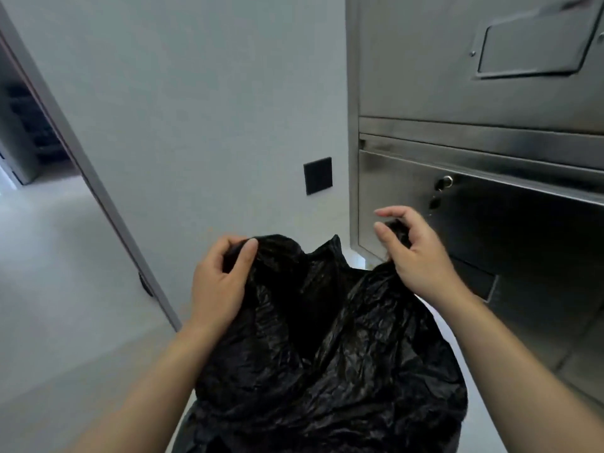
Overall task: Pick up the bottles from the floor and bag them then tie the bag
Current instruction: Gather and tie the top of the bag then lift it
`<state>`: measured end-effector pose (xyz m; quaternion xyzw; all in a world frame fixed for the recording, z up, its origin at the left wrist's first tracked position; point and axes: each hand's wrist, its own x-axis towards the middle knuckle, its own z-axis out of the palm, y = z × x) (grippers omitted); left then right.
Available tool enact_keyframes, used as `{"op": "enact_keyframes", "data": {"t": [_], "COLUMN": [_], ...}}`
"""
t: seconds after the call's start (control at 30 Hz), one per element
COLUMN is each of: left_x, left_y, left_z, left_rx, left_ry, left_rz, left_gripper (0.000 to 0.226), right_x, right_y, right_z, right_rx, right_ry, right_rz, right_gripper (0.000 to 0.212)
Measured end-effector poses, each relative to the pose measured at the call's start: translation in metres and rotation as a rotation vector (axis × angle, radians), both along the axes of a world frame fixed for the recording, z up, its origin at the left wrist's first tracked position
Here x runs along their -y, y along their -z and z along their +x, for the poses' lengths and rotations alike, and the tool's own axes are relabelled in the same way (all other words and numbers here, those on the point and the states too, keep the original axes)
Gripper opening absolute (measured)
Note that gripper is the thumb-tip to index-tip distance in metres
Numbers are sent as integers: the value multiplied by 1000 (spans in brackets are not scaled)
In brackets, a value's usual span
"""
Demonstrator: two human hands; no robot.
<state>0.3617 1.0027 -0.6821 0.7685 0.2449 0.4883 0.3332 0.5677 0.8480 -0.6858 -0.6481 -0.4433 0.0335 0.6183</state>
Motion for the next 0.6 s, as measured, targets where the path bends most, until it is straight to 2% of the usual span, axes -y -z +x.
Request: {"op": "enact_keyframes", "data": {"t": [0.17,0.23,0.33,0.4,0.47,0.6], "left_x": [11,16,24,27,32,41], "left_y": [49,62,75,81,87,95], "left_z": [-2,-2,-5,-2,5,20], "left_rx": [106,76,-7,-39,-56,-88], "left_ry": [125,157,214,263,280,300], "left_rz": [-22,23,98,101,61,11], "left_gripper": [34,31,23,20,20,16], "right_x": [17,20,21,16,8,-12], "right_y": [61,80,95,96,95,97], "right_z": [-25,-32,-38,-41,-45,-49], "right_rx": [-26,-3,-163,-259,-301,-301], "right_ry": [-82,-93,-144,-199,-217,-248], "right_rz": [-111,-206,-235,-221,-193,-151], "right_gripper": [33,38,25,30,34,24]}}
